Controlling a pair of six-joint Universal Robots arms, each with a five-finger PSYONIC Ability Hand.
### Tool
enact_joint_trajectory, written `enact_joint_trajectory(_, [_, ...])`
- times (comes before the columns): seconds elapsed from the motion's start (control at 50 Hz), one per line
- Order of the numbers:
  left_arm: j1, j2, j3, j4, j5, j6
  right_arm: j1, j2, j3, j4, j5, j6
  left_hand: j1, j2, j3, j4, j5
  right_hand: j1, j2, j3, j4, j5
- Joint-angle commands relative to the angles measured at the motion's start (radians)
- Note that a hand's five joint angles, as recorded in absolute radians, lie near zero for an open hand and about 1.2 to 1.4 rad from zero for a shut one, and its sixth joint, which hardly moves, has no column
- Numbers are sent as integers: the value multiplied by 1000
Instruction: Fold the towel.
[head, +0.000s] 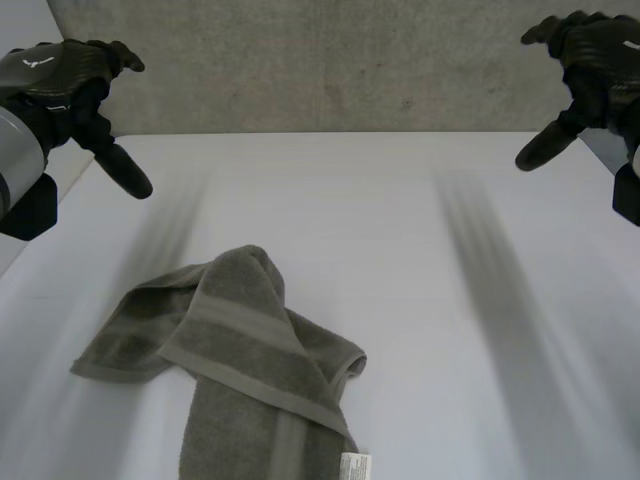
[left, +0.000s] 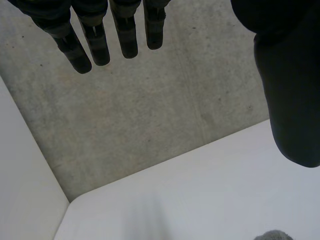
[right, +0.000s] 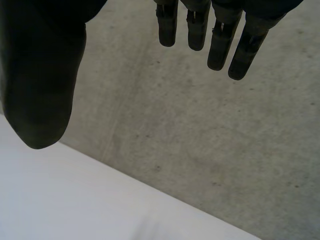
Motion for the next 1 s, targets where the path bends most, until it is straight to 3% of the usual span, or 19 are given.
enact_joint_trajectory(0.02, [2, 21, -17, 1, -4, 4, 3, 12, 5, -5, 25, -4, -83, -74, -61, -79, -209, -53, -79, -68, -92, -63])
enact_joint_trajectory(0.22, [-7, 23, -24, 1, -4, 2, 1, 17, 7, -7, 22, -6, -89, -80, -67, -85, -214, -53, -79, -68, -92, -63])
enact_joint_trajectory(0.38, [3, 14, -68, 34, 9, 15, 20, 20, 19, 35, -37, -75, -92, -83, -70, -88, -217, -53, -79, -68, -92, -63])
enact_joint_trajectory(0.42, [8, 7, -86, 51, 9, 18, 49, 29, 27, 47, -67, -98, -92, -83, -70, -88, -217, -53, -79, -68, -92, -63])
enact_joint_trajectory(0.46, [16, 4, -113, 70, 9, 19, 156, 67, 50, 67, -141, -141, -92, -83, -70, -88, -217, -53, -79, -68, -92, -63])
enact_joint_trajectory(0.54, [86, -55, -204, 136, 16, 56, 261, 116, 67, 72, -175, -170, -89, -80, -67, -85, -214, -53, -79, -68, -92, -63])
enact_joint_trajectory(0.62, [131, -108, -255, 168, 55, 118, 398, 211, 73, 64, -177, -185, -89, -80, -67, -85, -214, -53, -79, -68, -92, -63])
enact_joint_trajectory(0.72, [203, -227, -315, 220, 150, 193, 480, 305, 73, 27, -176, -176, -86, -77, -64, -82, -211, -53, -79, -68, -92, -63])
enact_joint_trajectory(0.84, [230, -307, -329, 265, 162, 199, 555, 402, 74, -71, -145, -172, -83, -74, -61, -79, -209, -53, -79, -68, -92, -63])
enact_joint_trajectory(1.0, [230, -410, -369, 392, 168, 200, 630, 558, 62, -203, -27, -184, -71, -62, -50, -67, -197, 72, 45, 56, 33, 61])
